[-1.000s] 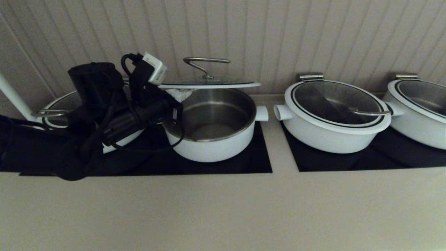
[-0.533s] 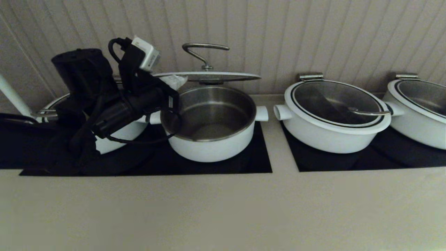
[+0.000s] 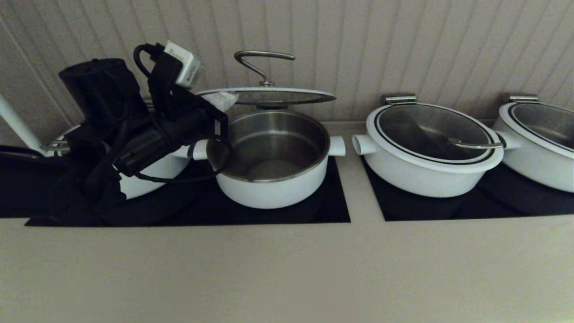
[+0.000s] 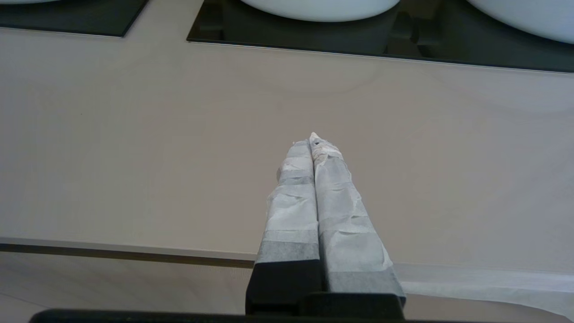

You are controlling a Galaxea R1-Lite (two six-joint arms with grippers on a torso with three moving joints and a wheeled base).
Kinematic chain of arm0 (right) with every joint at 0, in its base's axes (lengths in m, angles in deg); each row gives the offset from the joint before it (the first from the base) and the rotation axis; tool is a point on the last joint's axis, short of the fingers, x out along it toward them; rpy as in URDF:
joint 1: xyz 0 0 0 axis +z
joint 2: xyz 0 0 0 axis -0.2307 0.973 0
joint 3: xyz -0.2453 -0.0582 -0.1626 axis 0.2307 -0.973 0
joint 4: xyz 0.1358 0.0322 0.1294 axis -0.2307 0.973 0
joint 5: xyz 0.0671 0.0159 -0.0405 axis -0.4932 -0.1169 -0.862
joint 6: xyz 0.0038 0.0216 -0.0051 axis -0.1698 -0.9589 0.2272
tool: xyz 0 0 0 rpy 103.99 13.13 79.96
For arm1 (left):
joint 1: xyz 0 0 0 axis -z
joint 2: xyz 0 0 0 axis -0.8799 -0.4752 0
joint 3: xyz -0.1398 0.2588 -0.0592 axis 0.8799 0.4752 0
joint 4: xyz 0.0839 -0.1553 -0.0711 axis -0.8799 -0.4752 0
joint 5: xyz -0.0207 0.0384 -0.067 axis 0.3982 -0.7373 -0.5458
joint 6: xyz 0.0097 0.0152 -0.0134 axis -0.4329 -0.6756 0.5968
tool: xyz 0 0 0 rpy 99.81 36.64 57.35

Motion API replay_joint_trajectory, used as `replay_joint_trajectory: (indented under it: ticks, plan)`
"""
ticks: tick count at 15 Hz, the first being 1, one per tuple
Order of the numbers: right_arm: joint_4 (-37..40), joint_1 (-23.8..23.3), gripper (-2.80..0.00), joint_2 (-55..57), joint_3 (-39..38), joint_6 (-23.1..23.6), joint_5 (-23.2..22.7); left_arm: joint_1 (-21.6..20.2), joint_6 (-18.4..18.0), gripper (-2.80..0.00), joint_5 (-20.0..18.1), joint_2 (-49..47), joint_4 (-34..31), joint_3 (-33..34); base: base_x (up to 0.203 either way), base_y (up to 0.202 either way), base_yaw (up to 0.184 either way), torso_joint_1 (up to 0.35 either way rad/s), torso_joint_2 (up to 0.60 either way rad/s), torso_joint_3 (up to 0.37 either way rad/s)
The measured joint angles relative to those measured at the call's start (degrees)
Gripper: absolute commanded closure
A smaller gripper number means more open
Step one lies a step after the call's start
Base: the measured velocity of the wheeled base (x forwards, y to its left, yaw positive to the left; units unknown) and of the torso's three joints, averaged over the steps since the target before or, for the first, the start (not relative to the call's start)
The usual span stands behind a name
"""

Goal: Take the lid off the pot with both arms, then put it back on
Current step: Open the pot lid completely

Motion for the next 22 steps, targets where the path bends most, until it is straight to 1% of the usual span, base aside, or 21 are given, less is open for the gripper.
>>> replay_joint_trajectory:
  ticks: [6, 12, 16, 20, 22]
  plan:
    - [-0.01, 0.0, 0.0, 0.0, 0.0, -0.01, 0.01, 0.0, -0.05, 0.0, -0.02, -1.66, 1.03, -0.77, 0.0, 0.0, 0.0, 0.0, 0.0, 0.0]
    - [-0.02, 0.0, 0.0, 0.02, 0.0, -0.01, 0.02, -0.11, -0.13, 0.0, 1.46, -3.69, 0.89, -7.07, 0.0, 0.0, 0.0, 0.0, 0.0, 0.0]
    - [0.0, 0.0, 0.0, 0.02, 0.0, -0.03, 0.02, -0.11, -0.11, 0.0, 1.51, -4.33, 0.87, -8.43, 0.0, 0.0, 0.0, 0.0, 0.0, 0.0]
    - [0.0, 0.0, 0.0, 0.02, 0.0, -0.01, 0.02, -0.08, -0.21, 0.0, 1.53, -5.32, 0.79, -11.38, 0.0, 0.0, 0.0, 0.0, 0.0, 0.0]
    - [0.0, 0.0, 0.0, 0.02, 0.0, -0.01, 0.02, -0.08, -1.16, 0.0, 1.52, -5.84, 0.94, -12.19, 0.0, 0.0, 0.0, 0.0, 0.0, 0.0]
